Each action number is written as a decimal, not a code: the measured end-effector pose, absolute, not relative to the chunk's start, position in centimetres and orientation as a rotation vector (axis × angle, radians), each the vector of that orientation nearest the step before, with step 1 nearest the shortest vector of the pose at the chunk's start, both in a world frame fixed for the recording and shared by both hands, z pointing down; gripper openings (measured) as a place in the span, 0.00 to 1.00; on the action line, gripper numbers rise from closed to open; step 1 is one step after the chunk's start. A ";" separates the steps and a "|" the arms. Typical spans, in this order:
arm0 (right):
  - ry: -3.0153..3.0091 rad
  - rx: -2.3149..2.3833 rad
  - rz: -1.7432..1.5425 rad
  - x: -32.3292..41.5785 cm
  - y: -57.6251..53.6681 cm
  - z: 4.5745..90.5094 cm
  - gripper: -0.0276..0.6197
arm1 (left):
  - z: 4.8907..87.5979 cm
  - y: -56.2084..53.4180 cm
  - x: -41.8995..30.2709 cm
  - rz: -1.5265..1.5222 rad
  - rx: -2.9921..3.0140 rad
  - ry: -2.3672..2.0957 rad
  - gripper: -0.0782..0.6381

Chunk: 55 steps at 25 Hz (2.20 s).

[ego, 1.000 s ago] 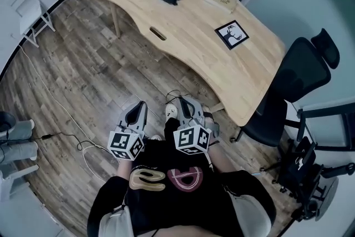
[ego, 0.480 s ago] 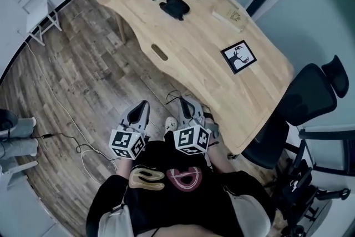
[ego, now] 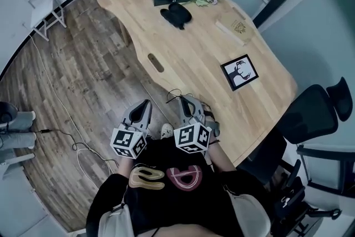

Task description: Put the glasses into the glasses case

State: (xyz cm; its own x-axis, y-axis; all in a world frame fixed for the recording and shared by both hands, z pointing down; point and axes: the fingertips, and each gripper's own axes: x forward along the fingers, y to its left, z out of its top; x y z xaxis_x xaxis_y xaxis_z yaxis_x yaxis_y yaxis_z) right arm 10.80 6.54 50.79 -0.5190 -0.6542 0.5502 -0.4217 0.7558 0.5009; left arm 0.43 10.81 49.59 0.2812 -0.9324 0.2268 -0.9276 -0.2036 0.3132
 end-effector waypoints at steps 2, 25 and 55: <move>-2.202 0.794 -0.392 10.9 6.0 50.8 0.06 | 49.9 10.3 0.9 -0.011 2.165 -1.676 0.15; -2.145 0.877 -0.318 10.4 -0.9 51.3 0.06 | 50.1 1.6 -0.7 0.015 2.224 -1.597 0.15; -1.908 1.045 -0.194 -3.0 -15.5 52.2 0.06 | 50.0 -15.2 -17.2 0.039 2.351 -1.369 0.15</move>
State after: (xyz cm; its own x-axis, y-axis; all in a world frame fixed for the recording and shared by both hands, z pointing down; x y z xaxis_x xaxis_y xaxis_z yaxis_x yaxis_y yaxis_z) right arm -2.99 -15.49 52.18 -0.2147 -0.7311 0.6476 -0.5855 0.6271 0.5138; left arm -17.15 -15.21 49.98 0.5155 -0.8257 0.2290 -0.8373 -0.4286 0.3395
